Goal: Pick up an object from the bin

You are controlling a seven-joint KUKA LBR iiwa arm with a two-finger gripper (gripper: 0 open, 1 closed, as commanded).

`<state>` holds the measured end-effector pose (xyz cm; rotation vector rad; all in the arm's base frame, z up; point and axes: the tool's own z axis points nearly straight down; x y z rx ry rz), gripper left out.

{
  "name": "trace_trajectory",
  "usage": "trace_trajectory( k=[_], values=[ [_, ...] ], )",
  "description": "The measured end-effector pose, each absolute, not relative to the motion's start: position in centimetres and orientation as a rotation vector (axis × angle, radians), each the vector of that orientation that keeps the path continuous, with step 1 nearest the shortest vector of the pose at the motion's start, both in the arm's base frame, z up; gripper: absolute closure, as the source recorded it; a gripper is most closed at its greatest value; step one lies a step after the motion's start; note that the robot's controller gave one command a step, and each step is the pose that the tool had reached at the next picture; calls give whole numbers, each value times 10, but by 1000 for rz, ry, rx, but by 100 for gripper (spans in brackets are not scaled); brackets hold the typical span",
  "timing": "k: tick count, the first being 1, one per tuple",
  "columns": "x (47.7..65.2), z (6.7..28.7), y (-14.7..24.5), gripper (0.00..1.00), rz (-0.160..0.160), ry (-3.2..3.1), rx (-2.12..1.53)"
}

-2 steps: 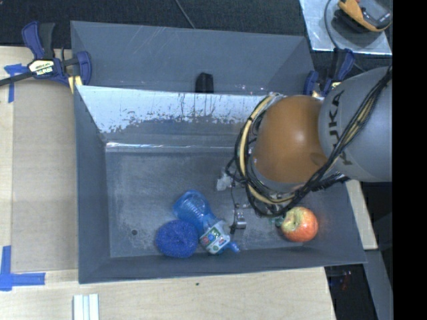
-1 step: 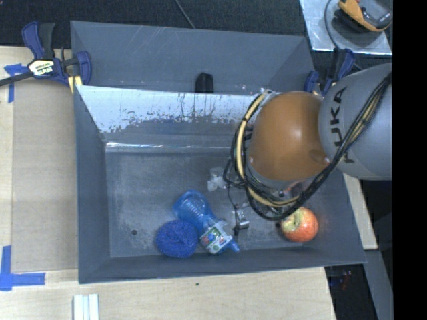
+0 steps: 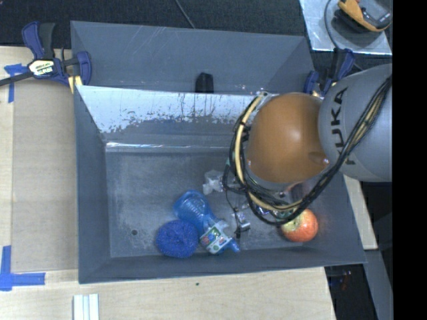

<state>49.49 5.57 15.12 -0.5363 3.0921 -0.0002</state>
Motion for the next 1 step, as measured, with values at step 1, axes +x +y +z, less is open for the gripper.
trace_trajectory(
  k=[1],
  values=[
    [495,120,60,0,0,3115,-352]
  ],
)
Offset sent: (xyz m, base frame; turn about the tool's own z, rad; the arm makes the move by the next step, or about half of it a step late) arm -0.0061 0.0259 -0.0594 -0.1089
